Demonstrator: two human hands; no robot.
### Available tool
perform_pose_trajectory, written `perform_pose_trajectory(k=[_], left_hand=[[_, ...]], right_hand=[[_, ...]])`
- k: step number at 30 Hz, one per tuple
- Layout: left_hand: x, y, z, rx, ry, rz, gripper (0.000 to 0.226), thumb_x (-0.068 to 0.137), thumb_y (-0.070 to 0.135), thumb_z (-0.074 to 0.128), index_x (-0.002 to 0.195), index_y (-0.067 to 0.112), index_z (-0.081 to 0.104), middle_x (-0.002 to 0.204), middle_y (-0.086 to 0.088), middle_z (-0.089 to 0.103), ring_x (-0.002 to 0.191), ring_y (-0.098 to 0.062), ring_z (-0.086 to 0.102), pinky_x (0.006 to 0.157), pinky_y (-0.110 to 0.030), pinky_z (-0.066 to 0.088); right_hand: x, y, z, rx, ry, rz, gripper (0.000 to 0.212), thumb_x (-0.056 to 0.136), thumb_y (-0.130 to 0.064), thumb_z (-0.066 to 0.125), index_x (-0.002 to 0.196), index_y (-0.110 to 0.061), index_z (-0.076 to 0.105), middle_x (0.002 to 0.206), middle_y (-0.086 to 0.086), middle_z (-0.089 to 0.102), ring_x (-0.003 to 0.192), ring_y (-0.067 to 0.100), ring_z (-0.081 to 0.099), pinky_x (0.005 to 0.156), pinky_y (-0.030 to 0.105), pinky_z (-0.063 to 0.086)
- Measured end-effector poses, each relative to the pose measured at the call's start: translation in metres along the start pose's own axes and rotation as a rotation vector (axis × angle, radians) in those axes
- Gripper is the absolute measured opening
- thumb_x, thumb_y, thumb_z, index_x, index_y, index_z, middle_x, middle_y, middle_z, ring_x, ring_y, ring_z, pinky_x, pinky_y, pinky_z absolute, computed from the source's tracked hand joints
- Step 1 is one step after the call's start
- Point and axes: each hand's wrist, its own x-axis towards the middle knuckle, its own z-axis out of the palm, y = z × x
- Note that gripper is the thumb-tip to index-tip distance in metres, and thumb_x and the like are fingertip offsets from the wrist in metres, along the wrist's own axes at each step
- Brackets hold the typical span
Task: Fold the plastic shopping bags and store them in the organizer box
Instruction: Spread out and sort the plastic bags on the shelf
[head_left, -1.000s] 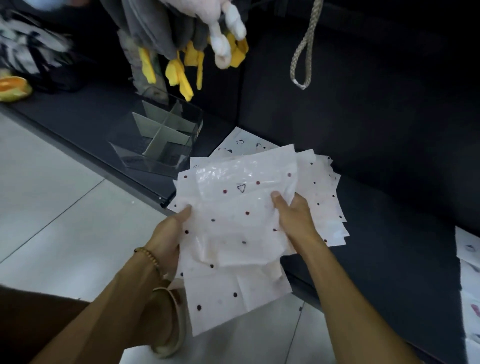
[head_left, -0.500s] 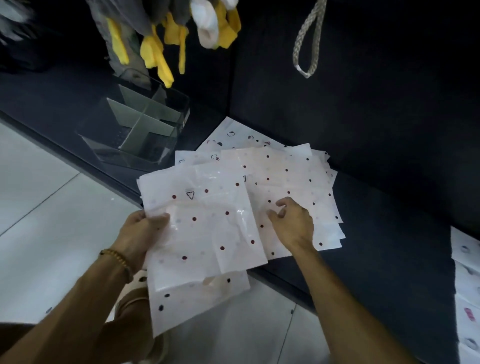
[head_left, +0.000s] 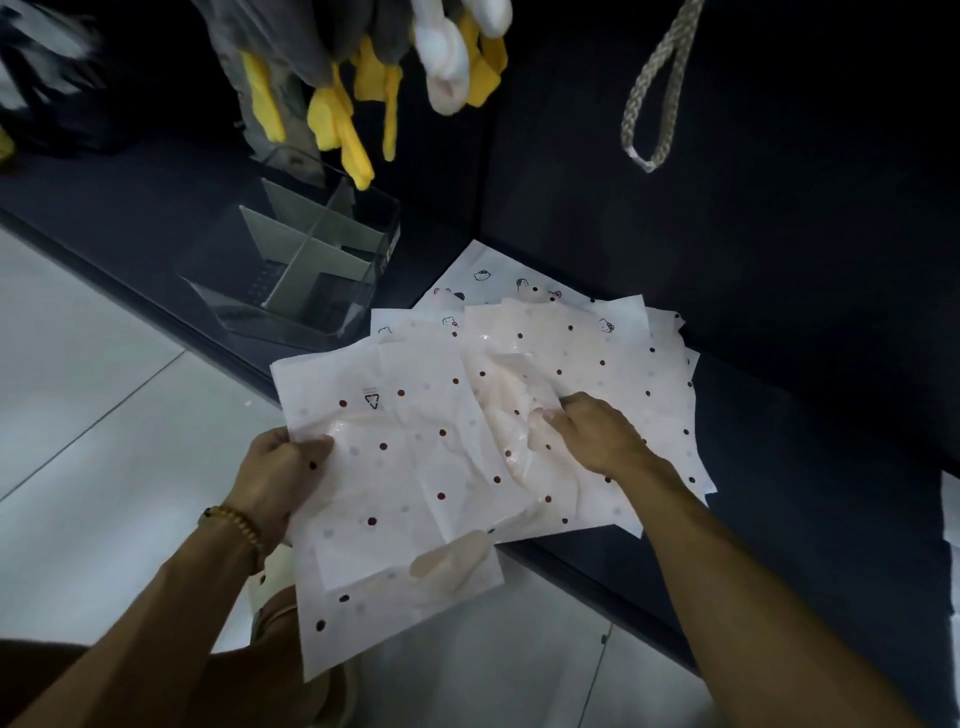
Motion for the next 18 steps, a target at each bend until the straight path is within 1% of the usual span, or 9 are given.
perform_pose_trajectory(k=[2, 4, 6, 8, 12, 14, 15, 16, 18], left_hand=[[-0.001, -0.001, -0.001, 0.016, 0.011, 0.011, 0.011, 0.090, 0.005, 0.055, 0.085, 0.012, 0.062, 0.088, -0.011, 0.066, 0.077, -0.035, 0.063, 0.067, -0.042, 0.053], [-0.003, -0.002, 0.001, 0.028, 0.008, 0.026, 0.013, 0.090, 0.005, 0.053, 0.085, 0.012, 0.063, 0.090, -0.012, 0.066, 0.080, -0.036, 0.063, 0.074, -0.049, 0.054], [-0.006, -0.002, 0.004, 0.031, -0.001, 0.041, 0.014, 0.091, 0.005, 0.053, 0.086, 0.013, 0.063, 0.092, -0.011, 0.067, 0.083, -0.035, 0.063, 0.079, -0.051, 0.054], [-0.010, -0.001, 0.007, 0.015, -0.022, 0.047, 0.014, 0.091, 0.006, 0.053, 0.087, 0.014, 0.064, 0.093, -0.009, 0.068, 0.083, -0.032, 0.064, 0.078, -0.048, 0.054], [-0.020, 0.000, 0.008, -0.073, -0.086, 0.049, 0.014, 0.092, 0.007, 0.054, 0.094, 0.011, 0.067, 0.095, -0.012, 0.071, 0.083, -0.032, 0.068, 0.074, -0.044, 0.056], [-0.024, 0.001, 0.007, -0.142, -0.150, 0.031, 0.016, 0.095, 0.015, 0.052, 0.100, 0.012, 0.067, 0.094, -0.011, 0.074, 0.081, -0.031, 0.071, 0.065, -0.039, 0.058], [-0.026, 0.001, 0.006, -0.177, -0.196, 0.017, 0.019, 0.097, 0.022, 0.050, 0.104, 0.014, 0.066, 0.095, -0.010, 0.074, 0.082, -0.030, 0.071, 0.063, -0.038, 0.058], [-0.027, 0.002, 0.004, -0.205, -0.246, -0.001, 0.024, 0.098, 0.028, 0.048, 0.108, 0.015, 0.065, 0.097, -0.010, 0.074, 0.084, -0.030, 0.071, 0.064, -0.039, 0.058], [-0.026, 0.000, 0.001, -0.238, -0.325, -0.045, 0.033, 0.098, 0.041, 0.045, 0.114, 0.019, 0.063, 0.103, -0.011, 0.072, 0.093, -0.032, 0.070, 0.074, -0.043, 0.058]], right_hand=[[-0.004, -0.002, -0.004, 0.071, 0.016, 0.019, 0.031, 0.101, -0.035, 0.039, 0.088, -0.012, 0.057, 0.089, 0.005, 0.060, 0.085, 0.026, 0.059, 0.070, 0.031, 0.044], [-0.011, -0.007, -0.008, 0.230, 0.218, 0.032, 0.034, 0.098, -0.024, 0.048, 0.067, -0.011, 0.048, 0.066, 0.003, 0.052, 0.068, 0.024, 0.054, 0.058, 0.027, 0.037], [-0.019, -0.024, -0.011, 0.396, 0.401, 0.003, 0.044, 0.090, -0.016, 0.058, 0.053, -0.013, 0.035, 0.048, -0.004, 0.034, 0.051, 0.019, 0.042, 0.049, 0.026, 0.031], [-0.029, -0.053, -0.016, 0.544, 0.425, -0.062, 0.046, 0.085, -0.016, 0.063, 0.052, -0.015, 0.030, 0.045, -0.008, 0.026, 0.046, 0.017, 0.039, 0.045, 0.024, 0.030], [-0.045, -0.121, -0.008, 0.656, 0.299, -0.145, 0.047, 0.084, -0.024, 0.061, 0.052, -0.020, 0.026, 0.044, -0.011, 0.026, 0.043, 0.010, 0.030, 0.042, 0.023, 0.029], [-0.052, -0.149, 0.006, 0.653, 0.158, -0.148, 0.039, 0.086, -0.032, 0.058, 0.054, -0.020, 0.038, 0.050, -0.012, 0.042, 0.047, 0.012, 0.044, 0.050, 0.026, 0.040], [-0.056, -0.159, 0.014, 0.651, 0.051, -0.159, 0.032, 0.087, -0.038, 0.057, 0.060, -0.021, 0.050, 0.060, -0.011, 0.054, 0.056, 0.011, 0.053, 0.057, 0.027, 0.044], [-0.061, -0.168, 0.022, 0.666, -0.058, -0.173, 0.025, 0.088, -0.044, 0.056, 0.075, -0.024, 0.063, 0.074, -0.012, 0.062, 0.069, 0.007, 0.059, 0.063, 0.026, 0.045], [-0.066, -0.175, 0.034, 0.746, -0.215, -0.193, 0.033, 0.091, -0.052, 0.050, 0.108, -0.029, 0.067, 0.096, -0.020, 0.063, 0.092, 0.000, 0.058, 0.076, 0.019, 0.042]])
